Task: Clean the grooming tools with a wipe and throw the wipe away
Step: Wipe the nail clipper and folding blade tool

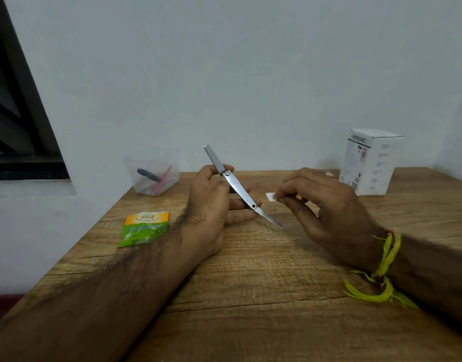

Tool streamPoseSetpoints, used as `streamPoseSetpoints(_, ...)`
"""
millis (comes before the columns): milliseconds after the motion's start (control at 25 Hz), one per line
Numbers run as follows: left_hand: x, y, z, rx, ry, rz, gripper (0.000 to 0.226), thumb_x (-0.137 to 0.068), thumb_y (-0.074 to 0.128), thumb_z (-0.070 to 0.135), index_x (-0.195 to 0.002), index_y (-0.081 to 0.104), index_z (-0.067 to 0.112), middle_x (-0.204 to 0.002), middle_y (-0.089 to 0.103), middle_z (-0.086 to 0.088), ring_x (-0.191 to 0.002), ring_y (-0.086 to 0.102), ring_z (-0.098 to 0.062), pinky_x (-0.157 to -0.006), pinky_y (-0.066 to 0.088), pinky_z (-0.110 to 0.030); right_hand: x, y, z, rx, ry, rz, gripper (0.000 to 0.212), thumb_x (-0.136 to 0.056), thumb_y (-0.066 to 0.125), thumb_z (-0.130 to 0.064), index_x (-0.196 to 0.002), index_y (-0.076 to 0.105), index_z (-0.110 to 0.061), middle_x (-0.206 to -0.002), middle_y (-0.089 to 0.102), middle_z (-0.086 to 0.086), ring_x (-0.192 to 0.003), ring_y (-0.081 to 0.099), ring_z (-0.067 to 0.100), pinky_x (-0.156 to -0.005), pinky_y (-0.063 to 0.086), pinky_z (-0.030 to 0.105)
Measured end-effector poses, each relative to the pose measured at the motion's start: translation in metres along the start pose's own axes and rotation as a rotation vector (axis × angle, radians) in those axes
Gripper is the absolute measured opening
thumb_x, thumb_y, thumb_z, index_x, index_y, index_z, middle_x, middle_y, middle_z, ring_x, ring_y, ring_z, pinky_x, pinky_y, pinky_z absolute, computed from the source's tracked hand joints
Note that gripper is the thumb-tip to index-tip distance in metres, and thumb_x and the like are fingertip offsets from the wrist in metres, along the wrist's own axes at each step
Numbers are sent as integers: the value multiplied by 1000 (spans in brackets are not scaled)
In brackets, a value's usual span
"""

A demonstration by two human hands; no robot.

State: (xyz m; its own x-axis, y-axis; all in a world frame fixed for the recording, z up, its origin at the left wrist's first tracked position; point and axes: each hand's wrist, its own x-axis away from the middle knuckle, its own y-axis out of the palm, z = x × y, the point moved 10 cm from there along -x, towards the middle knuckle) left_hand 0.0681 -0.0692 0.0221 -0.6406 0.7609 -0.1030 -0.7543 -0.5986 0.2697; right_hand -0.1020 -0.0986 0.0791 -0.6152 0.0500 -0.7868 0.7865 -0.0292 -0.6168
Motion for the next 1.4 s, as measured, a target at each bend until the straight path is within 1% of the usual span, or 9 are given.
streamPoseSetpoints(120, 1, 2, 0, -45, 14, -19, 27, -105, 36, 9, -107, 57, 26, -96, 70, -19, -58, 74, -27, -49, 58, -35, 0, 11, -15, 132, -76, -91, 7, -93, 65, -12, -97, 71, -12, -95, 69, -1, -83, 64, 20, -70, 51, 40)
streamPoseSetpoints(280, 1, 5, 1, -50, 35, -52, 27, -104, 33, 7, -110, 55, 23, -89, 69, -22, -58, 74, -32, -49, 58, -36, 1, 23, -22, 252, -106, -212, 11, -92, 65, -15, -101, 72, -12, -100, 70, 3, -80, 64, 27, -65, 53, 42)
streamPoseSetpoints(600, 3, 10, 6, -137, 106, -83, 28, -105, 38, 10, -106, 58, 29, -88, 72, -25, -61, 74, -31, -50, 57, -35, -3, 29, -32, 346, -138, -271, 12, -85, 72, -10, -96, 73, -10, -98, 71, 8, -69, 63, 30, -57, 52, 40)
streamPoseSetpoints(800, 2, 9, 6, -135, 127, -77, 26, -103, 40, 8, -106, 57, 28, -73, 74, -17, -61, 74, -31, -51, 58, -35, -5, 25, -35, 389, -174, -235, 18, -87, 58, -15, -93, 74, -10, -95, 72, 8, -64, 61, 28, -56, 46, 34)
streamPoseSetpoints(960, 1, 10, 3, -138, 117, -73, 28, -102, 39, 8, -105, 58, 28, -71, 74, -15, -60, 74, -31, -50, 57, -35, -3, 27, -39, 397, -222, -247, 31, -90, 44, -19, -91, 74, -12, -94, 72, 6, -63, 61, 25, -54, 42, 30)
streamPoseSetpoints(1000, 1, 10, 4, -138, 120, -73, 29, -102, 38, 7, -104, 58, 29, -70, 73, -14, -59, 74, -30, -49, 57, -35, -3, 28, -39, 406, -223, -250, 29, -91, 46, -19, -92, 74, -13, -96, 72, 5, -63, 61, 25, -55, 42, 30)
streamPoseSetpoints(1120, -1, 9, 4, -134, 125, -74, 30, -102, 37, 6, -105, 58, 28, -66, 73, -11, -56, 73, -28, -48, 57, -33, -4, 29, -36, 403, -209, -242, 11, -85, 68, -8, -94, 74, -13, -99, 72, 6, -64, 61, 26, -56, 41, 30)
streamPoseSetpoints(1200, 0, 9, 3, -133, 120, -71, 29, -102, 38, 7, -105, 58, 28, -67, 73, -12, -57, 73, -29, -48, 56, -34, -2, 30, -34, 389, -218, -254, 15, -81, 75, -7, -93, 74, -14, -97, 72, 5, -64, 61, 27, -58, 36, 28)
streamPoseSetpoints(1400, 1, 9, 4, -126, 129, -73, 31, -100, 37, 4, -108, 58, 25, -66, 72, -12, -56, 72, -29, -48, 56, -34, 0, 31, -32, 388, -259, -250, 16, -84, 71, -7, -96, 74, -17, -98, 71, 3, -73, 63, 27, -58, 45, 34)
